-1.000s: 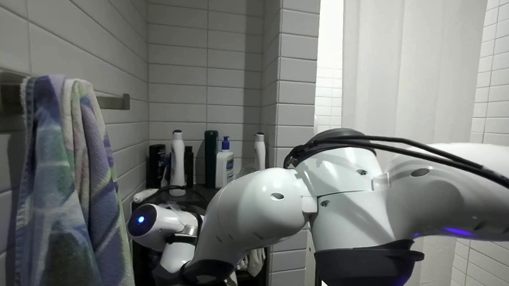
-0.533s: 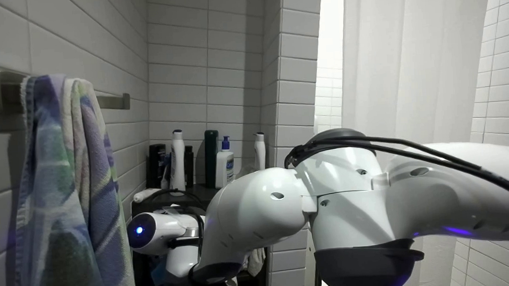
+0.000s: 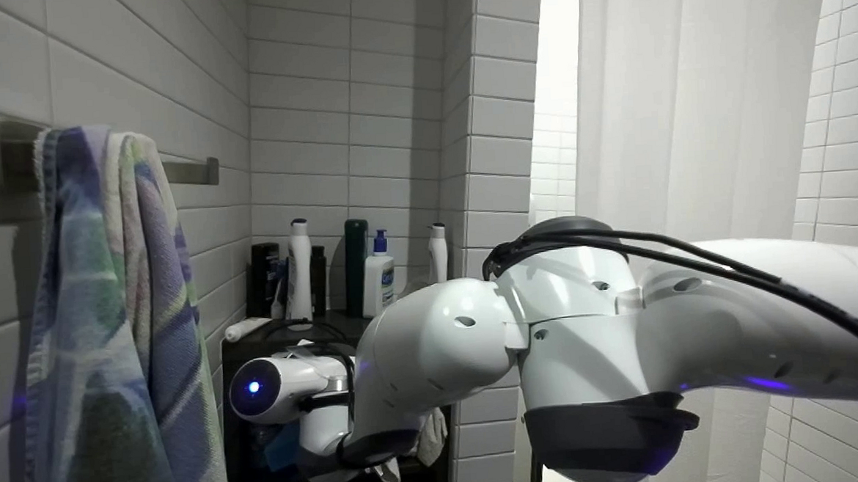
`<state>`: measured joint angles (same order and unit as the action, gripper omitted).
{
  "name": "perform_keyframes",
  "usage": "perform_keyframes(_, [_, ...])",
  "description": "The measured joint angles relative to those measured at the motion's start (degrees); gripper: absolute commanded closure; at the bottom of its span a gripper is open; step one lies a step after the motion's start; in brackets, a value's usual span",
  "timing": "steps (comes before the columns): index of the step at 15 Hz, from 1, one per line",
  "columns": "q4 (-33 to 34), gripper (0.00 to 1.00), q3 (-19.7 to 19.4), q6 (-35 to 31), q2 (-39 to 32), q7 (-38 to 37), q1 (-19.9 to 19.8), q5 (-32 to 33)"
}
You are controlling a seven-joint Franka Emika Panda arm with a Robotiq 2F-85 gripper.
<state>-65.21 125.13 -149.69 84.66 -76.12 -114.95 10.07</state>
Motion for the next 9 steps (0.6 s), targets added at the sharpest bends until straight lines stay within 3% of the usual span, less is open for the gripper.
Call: perform_keyframes(9, [2.7, 0.97, 3.7, -1.8, 0.0, -1.4, -3.4, 5.0])
